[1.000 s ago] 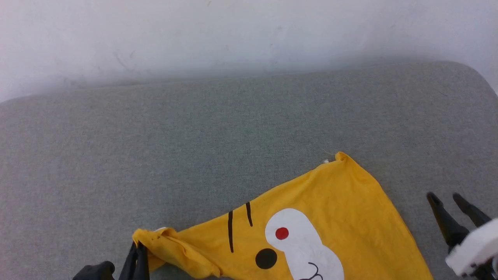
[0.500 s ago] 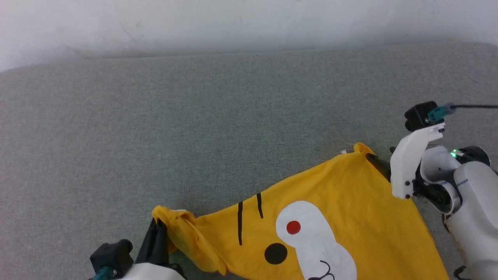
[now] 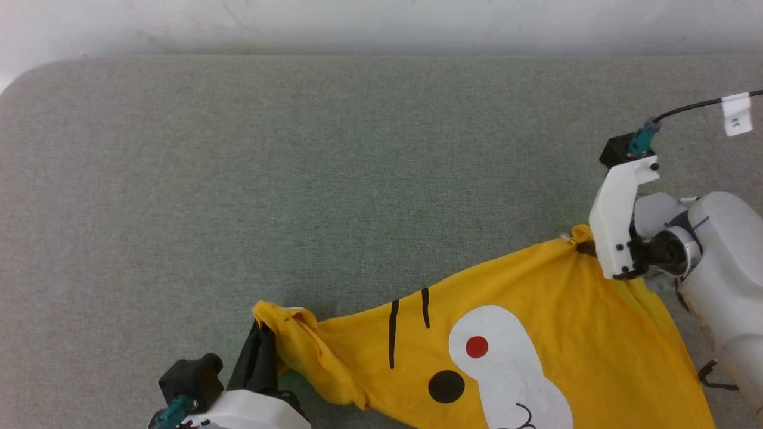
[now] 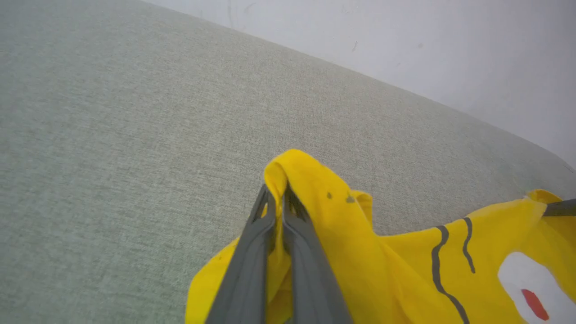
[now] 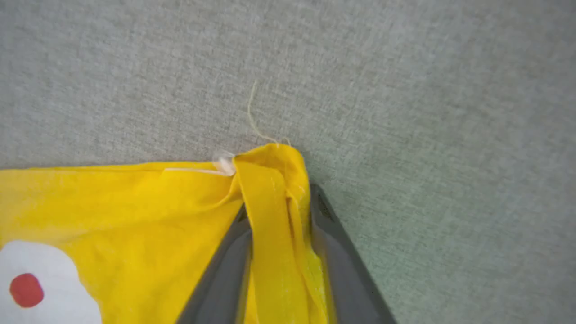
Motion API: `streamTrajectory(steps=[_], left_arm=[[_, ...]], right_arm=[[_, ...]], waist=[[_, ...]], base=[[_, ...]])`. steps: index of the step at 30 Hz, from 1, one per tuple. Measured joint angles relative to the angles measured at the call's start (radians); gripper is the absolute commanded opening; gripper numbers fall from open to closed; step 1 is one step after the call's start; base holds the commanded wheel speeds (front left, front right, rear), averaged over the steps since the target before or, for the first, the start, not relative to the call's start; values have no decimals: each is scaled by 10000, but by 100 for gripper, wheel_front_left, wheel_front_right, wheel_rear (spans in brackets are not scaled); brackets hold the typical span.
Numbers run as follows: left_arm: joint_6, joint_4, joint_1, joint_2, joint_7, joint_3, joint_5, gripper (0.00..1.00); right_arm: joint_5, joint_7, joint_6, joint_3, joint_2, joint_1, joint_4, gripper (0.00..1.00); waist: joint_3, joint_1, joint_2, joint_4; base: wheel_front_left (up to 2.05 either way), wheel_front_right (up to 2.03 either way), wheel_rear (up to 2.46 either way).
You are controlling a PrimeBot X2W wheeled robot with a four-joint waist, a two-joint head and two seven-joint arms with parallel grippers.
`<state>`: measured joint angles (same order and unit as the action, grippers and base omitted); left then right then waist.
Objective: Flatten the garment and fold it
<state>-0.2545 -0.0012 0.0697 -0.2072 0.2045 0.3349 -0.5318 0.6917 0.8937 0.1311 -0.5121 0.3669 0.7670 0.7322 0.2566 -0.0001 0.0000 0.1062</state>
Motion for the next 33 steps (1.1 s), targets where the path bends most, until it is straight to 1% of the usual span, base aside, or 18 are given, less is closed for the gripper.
streamTrajectory(steps=[3,5,7,11,14,17,20,23,27,30,33], left_arm=[[4,92,0,-23,73,-31,-54,0],[84,69,-10,-109,73,-56,-50,0],[88,-12,-104,-343,56,-121,-15,0],[215,-370,-686,-1127,-228,-514,117,0],[399,-748,-1564,-1925,-640,-780,426,0],[769,-1005,-2831,-2575,-1078,-913,617,0],[1244,-911,-4273,-2811,-1290,-968,585,0],[1689,-151,-5878,-2863,-1442,-972,558,0],[2240,1546,-8289,-2909,-1404,-886,667,0],[2642,2947,-10198,-2961,-1208,-752,1034,0],[2805,4034,-11988,-3076,-901,-685,1430,0]], right_arm=[[217,21,-6,-372,8,8,-90,0],[370,-276,-8,-500,142,-64,-313,0],[447,-754,-6,-652,353,-188,-694,0],[397,-1791,6,-573,828,-127,-1628,0],[196,-2591,6,-128,1375,13,-2276,0],[-71,-3221,8,347,1676,271,-2782,0],[-349,-3674,8,761,1737,755,-3108,0],[-518,-4073,8,1193,1695,1424,-3170,0],[-1074,-4869,19,1639,1532,2662,-2989,0],[-1549,-5875,21,2080,1290,3760,-2650,0],[-2077,-7045,23,2443,1064,4870,-2280,0]], waist=[[-130,1,0,24],[-249,1,0,13],[-381,2,0,-12],[-726,1,0,-107],[-1045,1,0,-202],[-1327,0,0,-340],[-1468,1,0,-566],[-1453,0,0,-793],[-1095,1,0,-1005],[-647,2,0,-1160],[-90,3,0,-1300]], base=[[0,0,0],[0,0,0],[0,0,0],[0,0,0],[0,0,0],[0,0,0],[0,0,0],[0,0,0],[0,0,0],[0,0,0],[0,0,0]])
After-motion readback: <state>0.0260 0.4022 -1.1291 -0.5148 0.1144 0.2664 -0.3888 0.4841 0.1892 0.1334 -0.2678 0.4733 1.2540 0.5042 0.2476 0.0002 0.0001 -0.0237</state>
